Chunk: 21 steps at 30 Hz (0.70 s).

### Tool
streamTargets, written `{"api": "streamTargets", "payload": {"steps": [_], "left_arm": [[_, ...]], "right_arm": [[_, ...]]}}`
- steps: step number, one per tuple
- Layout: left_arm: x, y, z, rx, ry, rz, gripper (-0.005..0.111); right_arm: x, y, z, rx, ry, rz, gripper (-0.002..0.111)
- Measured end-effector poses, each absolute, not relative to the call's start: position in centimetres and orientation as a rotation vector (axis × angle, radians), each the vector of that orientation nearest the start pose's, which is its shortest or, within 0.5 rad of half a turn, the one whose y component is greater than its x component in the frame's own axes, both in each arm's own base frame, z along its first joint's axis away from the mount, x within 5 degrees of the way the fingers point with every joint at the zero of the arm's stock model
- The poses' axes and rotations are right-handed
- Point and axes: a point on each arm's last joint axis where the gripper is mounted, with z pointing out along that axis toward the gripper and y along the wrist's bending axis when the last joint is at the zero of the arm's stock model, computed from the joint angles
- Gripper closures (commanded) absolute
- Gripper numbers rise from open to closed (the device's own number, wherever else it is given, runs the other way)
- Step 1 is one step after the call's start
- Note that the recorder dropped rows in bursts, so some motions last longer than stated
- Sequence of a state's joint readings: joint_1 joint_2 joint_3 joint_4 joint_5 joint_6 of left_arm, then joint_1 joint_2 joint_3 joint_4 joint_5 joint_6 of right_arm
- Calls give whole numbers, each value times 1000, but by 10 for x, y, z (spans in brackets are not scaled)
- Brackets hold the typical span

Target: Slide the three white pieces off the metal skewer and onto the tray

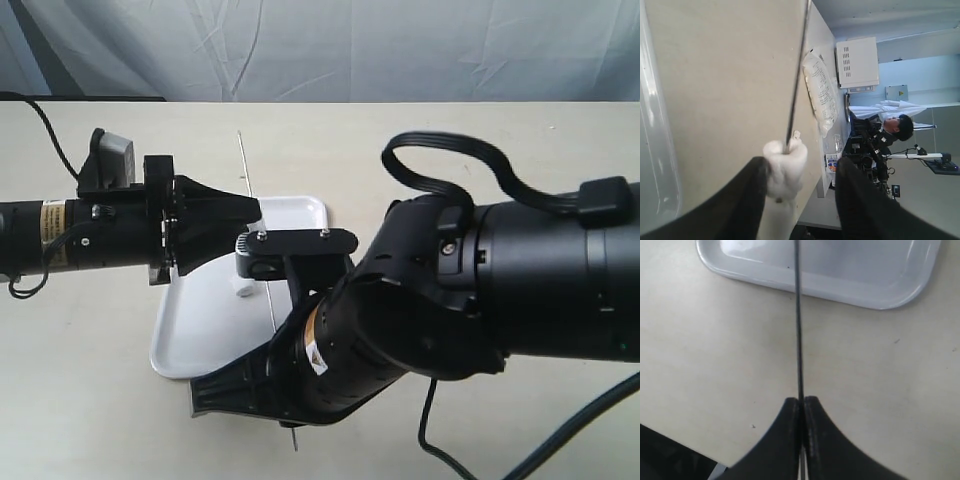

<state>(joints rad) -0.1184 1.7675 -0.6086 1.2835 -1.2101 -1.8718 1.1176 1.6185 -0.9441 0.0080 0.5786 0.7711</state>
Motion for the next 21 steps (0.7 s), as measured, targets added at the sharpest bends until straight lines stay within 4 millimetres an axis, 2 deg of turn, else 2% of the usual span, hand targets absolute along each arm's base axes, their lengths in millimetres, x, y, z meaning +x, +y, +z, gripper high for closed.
{"api": "streamTargets", "payload": {"steps": [9, 16, 21], "left_arm": [[257, -113, 166, -115, 2210, -1777, 64], [257, -113, 166, -121, 2207, -1777, 81], [257, -113, 166, -113, 2204, -1774, 83]], "right_arm": [[135, 278, 198, -505, 2825, 479, 109], [135, 278, 198, -515, 2824, 480, 109], [134, 279, 198, -522, 2831, 492, 109]]}}
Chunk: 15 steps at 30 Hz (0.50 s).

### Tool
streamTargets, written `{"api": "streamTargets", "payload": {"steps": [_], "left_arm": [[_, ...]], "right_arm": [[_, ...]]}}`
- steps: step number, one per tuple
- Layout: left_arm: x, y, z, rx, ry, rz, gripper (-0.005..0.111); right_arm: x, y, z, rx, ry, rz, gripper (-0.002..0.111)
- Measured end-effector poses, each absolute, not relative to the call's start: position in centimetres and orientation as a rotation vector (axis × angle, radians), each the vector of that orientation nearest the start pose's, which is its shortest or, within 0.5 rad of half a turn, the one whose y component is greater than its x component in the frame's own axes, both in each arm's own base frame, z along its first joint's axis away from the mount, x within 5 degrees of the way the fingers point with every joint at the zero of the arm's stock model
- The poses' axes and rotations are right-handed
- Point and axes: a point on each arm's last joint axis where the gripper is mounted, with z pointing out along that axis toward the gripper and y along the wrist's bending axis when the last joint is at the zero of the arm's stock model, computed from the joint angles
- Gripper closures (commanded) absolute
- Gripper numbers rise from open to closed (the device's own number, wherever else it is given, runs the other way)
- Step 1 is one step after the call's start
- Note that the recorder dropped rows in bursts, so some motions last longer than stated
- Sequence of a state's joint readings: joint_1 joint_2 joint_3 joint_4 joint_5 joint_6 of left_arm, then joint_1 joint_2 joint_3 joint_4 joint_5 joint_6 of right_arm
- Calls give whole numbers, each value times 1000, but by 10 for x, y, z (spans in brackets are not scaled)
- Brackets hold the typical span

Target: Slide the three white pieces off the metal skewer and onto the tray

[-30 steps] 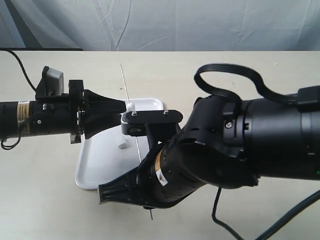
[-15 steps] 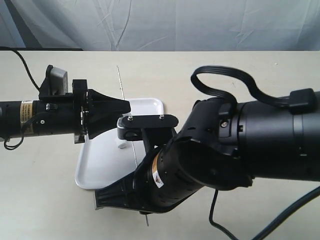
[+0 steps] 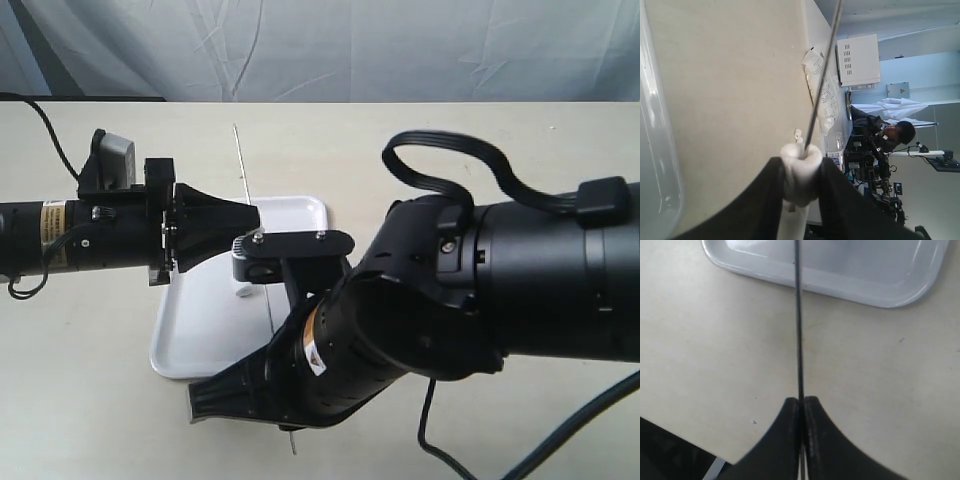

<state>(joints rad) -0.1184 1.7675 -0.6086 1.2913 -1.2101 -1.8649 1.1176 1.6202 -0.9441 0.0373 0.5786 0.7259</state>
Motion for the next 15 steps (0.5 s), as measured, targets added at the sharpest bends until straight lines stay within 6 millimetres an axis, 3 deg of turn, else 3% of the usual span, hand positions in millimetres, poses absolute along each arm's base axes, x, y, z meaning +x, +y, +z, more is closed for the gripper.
{"api": "streamTargets", "payload": {"steps": [15], "left_arm": [[257, -113, 165, -109, 2203, -1758, 87]], "right_arm": [[129, 279, 198, -559, 2863, 525, 109]]}}
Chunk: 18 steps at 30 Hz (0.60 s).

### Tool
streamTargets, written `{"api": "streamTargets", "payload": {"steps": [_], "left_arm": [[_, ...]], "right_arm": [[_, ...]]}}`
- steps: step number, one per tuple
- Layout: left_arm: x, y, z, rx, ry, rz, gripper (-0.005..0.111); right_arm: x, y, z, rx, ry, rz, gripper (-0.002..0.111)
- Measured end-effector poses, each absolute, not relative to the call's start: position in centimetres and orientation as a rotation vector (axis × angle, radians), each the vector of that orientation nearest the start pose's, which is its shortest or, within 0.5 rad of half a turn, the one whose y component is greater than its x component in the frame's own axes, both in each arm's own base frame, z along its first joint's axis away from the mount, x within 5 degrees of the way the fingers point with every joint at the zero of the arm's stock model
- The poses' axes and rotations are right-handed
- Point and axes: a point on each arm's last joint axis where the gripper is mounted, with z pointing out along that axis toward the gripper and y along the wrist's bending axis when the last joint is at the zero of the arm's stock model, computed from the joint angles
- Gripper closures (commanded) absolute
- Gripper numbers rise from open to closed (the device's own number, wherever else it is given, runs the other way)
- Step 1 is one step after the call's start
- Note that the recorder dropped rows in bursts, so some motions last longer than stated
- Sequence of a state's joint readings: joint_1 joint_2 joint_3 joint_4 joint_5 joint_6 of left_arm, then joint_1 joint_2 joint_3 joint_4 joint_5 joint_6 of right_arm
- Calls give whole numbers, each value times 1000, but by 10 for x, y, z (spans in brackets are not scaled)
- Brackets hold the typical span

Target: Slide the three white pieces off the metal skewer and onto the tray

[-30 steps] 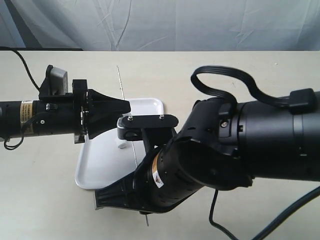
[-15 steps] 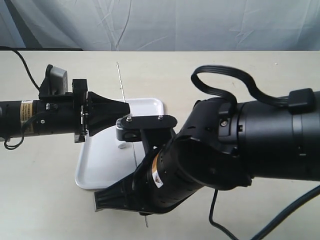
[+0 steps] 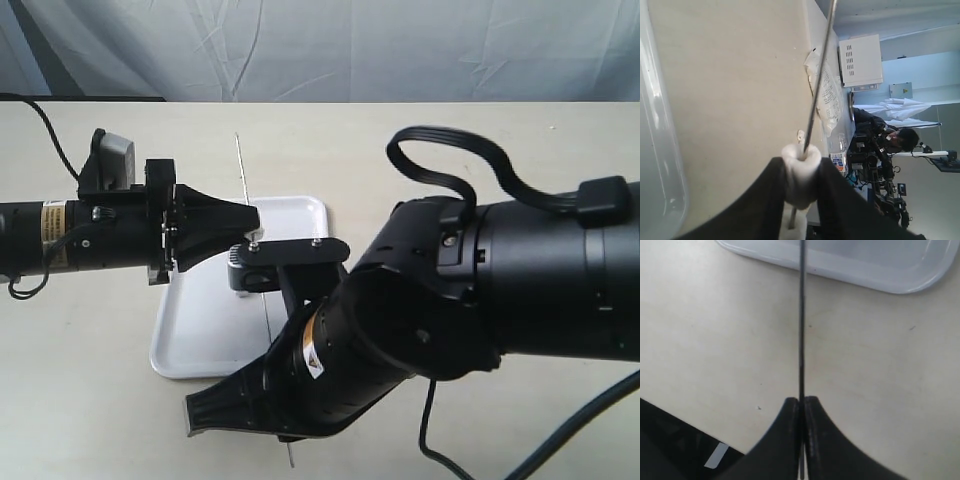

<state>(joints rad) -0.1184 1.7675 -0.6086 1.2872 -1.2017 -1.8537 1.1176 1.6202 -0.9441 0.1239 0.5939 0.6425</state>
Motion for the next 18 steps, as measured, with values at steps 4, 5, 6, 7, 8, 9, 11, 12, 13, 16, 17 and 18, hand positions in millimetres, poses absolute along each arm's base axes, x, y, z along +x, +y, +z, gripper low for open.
{"api": "streamTargets", "payload": {"steps": [4, 5, 6, 7, 8, 9, 11, 12, 13, 16, 17, 18], "left_arm": [[258, -112, 163, -108, 2218, -1720, 89], [259, -112, 162, -108, 2222, -1710, 89], [259, -111, 162, -107, 2225, -1700, 89], [259, -111, 162, -105, 2225, -1696, 89], [259, -111, 162, -104, 2227, -1692, 89], [260, -111, 162, -109, 2221, -1692, 89], [261, -111, 162, -120, 2210, -1690, 89], [262, -111, 163, -128, 2199, -1688, 89], [263, -110, 163, -135, 2186, -1684, 89], [266, -109, 165, -168, 2145, -1669, 89], [268, -109, 165, -186, 2136, -1663, 89], [269, -108, 165, -201, 2131, -1652, 89]], "right_arm": [[128, 279, 198, -588, 2875, 513, 109], [127, 278, 197, -597, 2878, 506, 109], [127, 278, 197, -606, 2881, 499, 109], [127, 277, 197, -613, 2886, 491, 109], [126, 277, 197, -619, 2889, 486, 109], [126, 276, 197, -630, 2893, 479, 109], [125, 276, 197, -643, 2897, 481, 109], [125, 276, 197, -651, 2901, 483, 109], [124, 276, 197, -655, 2903, 490, 109], [118, 278, 196, -693, 2906, 490, 109], [115, 279, 197, -705, 2908, 495, 109], [111, 280, 198, -721, 2909, 497, 109]]}}
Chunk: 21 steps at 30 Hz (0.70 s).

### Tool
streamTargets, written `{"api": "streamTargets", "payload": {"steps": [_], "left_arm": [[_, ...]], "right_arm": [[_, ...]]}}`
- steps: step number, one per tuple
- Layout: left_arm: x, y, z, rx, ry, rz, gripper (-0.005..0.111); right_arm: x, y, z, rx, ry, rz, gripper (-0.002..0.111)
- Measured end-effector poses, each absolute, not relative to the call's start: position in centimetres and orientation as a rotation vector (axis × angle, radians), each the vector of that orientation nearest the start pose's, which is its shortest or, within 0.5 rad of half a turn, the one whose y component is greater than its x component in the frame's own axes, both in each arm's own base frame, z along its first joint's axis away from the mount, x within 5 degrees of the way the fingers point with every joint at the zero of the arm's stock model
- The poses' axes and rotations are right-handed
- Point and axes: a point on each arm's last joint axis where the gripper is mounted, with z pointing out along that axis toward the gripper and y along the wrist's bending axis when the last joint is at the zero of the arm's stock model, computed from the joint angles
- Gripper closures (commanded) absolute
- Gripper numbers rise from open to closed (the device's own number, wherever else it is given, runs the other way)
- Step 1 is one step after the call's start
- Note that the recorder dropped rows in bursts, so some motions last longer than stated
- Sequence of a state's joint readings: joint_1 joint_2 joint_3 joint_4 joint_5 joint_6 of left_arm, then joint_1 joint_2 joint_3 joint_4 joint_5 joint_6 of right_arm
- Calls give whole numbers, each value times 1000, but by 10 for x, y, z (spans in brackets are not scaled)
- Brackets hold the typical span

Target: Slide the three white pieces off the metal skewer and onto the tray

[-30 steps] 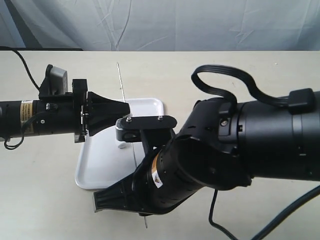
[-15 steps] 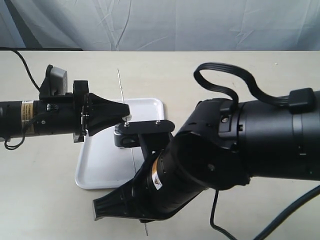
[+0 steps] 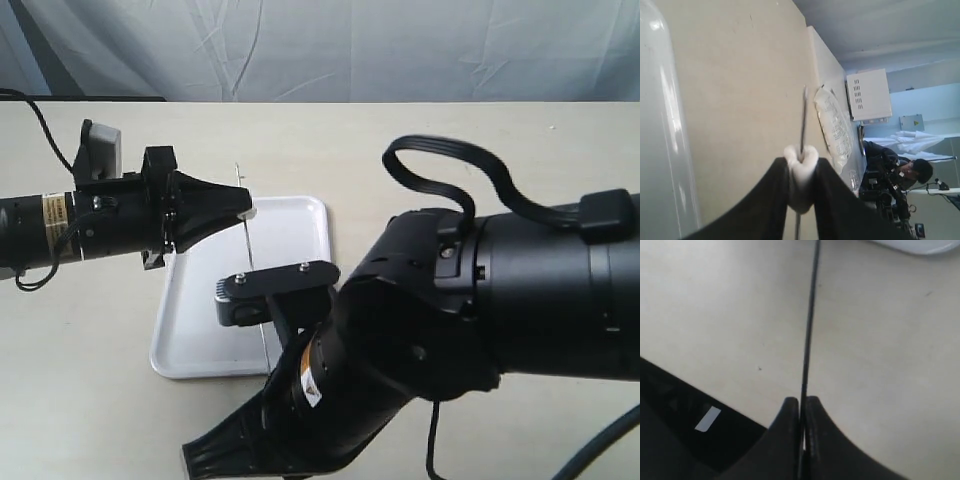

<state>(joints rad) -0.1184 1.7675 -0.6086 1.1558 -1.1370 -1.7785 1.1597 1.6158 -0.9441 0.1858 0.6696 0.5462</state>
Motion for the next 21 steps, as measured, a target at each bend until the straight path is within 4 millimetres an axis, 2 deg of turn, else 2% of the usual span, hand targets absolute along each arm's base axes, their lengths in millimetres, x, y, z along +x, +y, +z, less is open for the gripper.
{"api": "streamTargets", "payload": {"steps": [7, 11, 12, 17, 21], "left_arm": [[275, -104, 164, -257, 2108, -1593, 89], [280, -90, 163, -311, 2093, -1552, 89], [282, -81, 162, -336, 2088, -1528, 89], [281, -67, 155, -319, 2169, -1432, 89], [278, -64, 143, -270, 2296, -1297, 89]], "right_arm": [[89, 281, 202, -824, 2936, 465, 109], [80, 279, 201, -903, 2957, 415, 109], [76, 278, 201, -935, 2969, 397, 109], [77, 274, 203, -968, 2948, 359, 109], [82, 266, 205, -975, 2924, 218, 109]]}}
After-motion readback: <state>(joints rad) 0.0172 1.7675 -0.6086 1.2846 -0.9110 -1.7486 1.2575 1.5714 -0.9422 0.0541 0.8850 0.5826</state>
